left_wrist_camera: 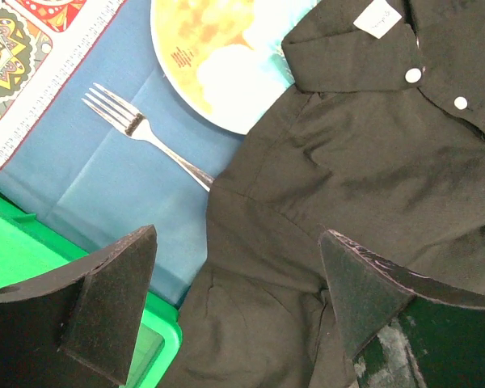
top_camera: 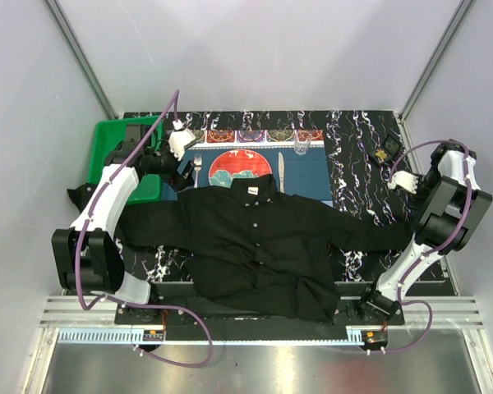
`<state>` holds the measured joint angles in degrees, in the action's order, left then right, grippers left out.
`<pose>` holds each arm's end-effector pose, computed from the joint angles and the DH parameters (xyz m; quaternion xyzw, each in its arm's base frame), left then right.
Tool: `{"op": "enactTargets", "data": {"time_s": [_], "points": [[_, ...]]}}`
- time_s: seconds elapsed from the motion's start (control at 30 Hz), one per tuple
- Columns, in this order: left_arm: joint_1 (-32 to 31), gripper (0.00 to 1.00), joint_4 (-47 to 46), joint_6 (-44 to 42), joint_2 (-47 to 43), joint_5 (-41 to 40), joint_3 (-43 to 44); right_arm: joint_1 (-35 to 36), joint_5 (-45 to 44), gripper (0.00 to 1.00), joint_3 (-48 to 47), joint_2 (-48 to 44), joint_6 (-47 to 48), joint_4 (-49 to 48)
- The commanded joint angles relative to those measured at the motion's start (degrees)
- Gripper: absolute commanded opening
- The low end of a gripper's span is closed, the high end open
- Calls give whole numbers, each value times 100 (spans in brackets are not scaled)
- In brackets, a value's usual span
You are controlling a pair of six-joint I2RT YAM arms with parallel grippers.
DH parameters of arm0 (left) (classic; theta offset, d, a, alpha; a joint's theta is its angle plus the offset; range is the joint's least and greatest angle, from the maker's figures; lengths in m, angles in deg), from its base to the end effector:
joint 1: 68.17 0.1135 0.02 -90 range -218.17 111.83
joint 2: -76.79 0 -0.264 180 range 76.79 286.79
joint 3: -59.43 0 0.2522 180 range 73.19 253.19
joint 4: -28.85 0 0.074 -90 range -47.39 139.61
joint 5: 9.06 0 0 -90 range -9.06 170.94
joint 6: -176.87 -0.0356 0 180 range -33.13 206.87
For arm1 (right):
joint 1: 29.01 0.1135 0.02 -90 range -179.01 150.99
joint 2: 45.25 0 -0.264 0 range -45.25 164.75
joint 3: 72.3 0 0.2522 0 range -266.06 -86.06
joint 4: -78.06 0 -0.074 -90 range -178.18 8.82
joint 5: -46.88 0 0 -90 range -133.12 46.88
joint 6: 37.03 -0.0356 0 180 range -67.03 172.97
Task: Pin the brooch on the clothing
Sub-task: Flatten out the clothes at the center of the board.
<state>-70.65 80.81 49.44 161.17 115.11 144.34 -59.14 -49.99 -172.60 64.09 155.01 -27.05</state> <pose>0.3097 -0.0334 0.2977 0.3991 0.8150 -0.1697 0.3844 0.3162 -0.1884 0.2142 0.5827 -0.8088 0.0726 0.0333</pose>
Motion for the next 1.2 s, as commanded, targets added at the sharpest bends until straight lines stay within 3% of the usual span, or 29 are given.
{"op": "enactTargets", "data": {"time_s": [0.0, 0.07, 0.2, 0.73, 0.83, 0.97, 1.07, 1.17], "points": [[-16, 86, 82, -10, 78, -95, 355, 42, -507, 84, 163, 175, 527, -285], [-7, 86, 109, -10, 131, -130, 390, 77, -508, 84, 286, 219, 650, -442], [-16, 87, 118, -1, 175, -165, 399, 156, -631, 64, 516, 307, 765, -786], [55, 86, 171, 122, 299, -271, 522, 394, -1589, 49, 1192, 307, 1371, -1006], [64, 86, 171, 104, 290, -280, 531, 481, -1686, 0, 1096, 386, 1118, -1015], [142, 86, 153, 139, 307, -227, 583, 490, -1309, 0, 116, 308, 476, -1041], [239, 86, 171, 315, 404, -139, 706, 368, -335, 0, -1061, 62, -270, -742], [519, 86, 162, 473, 474, 1, 830, -26, 982, 0, -1314, -666, -773, -496]]}}
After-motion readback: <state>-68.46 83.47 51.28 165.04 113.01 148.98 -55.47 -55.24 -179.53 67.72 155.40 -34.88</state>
